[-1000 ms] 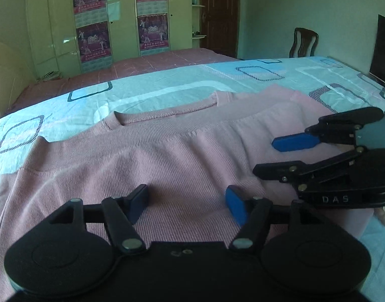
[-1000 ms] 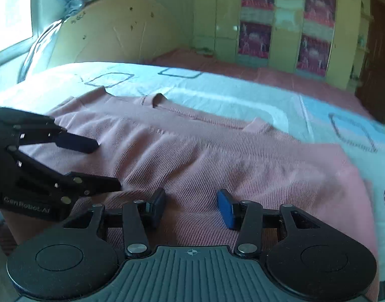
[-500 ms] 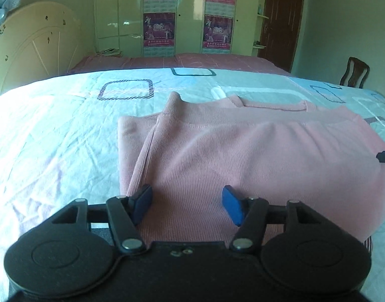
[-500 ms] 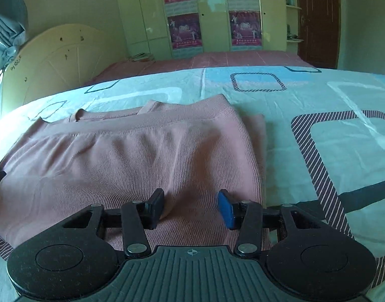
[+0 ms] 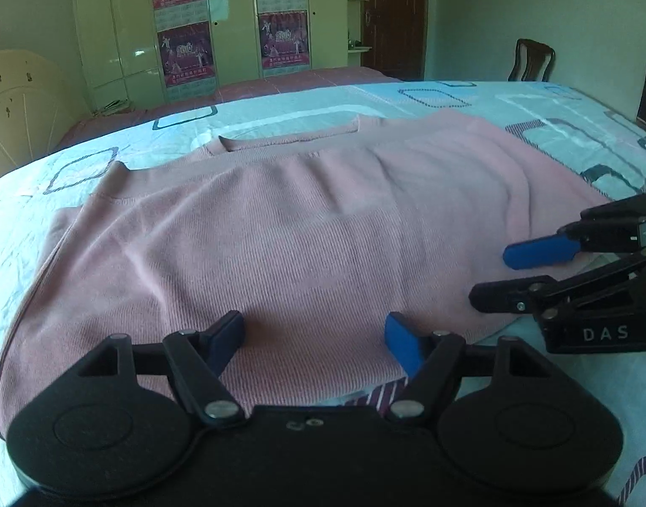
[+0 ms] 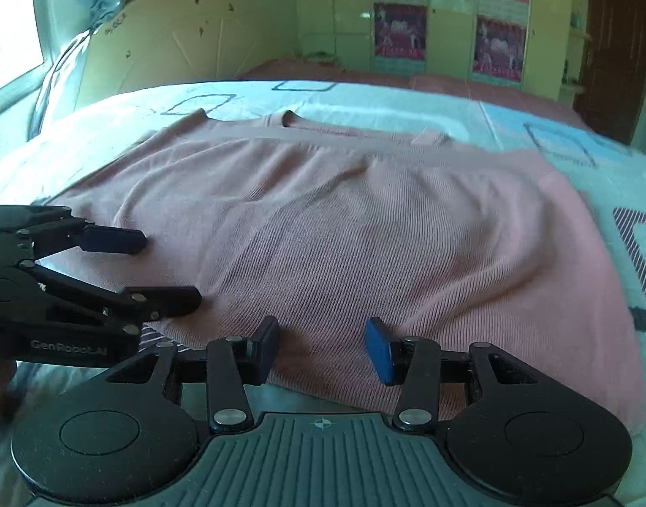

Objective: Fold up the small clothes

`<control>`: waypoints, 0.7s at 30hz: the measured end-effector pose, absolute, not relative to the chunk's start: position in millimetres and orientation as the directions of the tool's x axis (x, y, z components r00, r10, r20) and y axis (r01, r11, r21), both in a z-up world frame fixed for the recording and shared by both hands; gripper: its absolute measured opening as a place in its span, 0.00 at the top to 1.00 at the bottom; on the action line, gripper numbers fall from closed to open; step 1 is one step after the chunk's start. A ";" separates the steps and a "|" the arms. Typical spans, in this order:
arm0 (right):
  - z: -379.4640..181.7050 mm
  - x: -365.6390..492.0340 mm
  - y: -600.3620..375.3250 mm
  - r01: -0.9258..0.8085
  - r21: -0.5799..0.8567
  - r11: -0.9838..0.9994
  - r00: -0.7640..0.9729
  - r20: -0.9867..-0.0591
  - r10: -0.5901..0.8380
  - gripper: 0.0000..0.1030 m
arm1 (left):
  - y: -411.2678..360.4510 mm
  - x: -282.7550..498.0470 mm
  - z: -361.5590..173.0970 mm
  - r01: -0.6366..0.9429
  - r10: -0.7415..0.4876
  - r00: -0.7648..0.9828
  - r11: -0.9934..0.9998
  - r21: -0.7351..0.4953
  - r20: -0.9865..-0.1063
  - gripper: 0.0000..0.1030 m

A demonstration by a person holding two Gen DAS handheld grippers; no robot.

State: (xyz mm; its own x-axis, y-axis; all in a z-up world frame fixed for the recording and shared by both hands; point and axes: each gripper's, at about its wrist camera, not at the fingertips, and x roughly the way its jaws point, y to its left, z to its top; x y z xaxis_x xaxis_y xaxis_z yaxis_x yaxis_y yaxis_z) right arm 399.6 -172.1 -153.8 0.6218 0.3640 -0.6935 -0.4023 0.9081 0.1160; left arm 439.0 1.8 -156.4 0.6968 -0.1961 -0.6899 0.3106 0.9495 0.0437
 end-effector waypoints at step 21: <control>-149.4 378.5 -299.1 -0.075 0.105 0.992 0.681 -0.721 0.127 0.98 | 104.6 412.3 -145.6 0.028 0.000 0.723 0.999 0.029 -0.691 0.35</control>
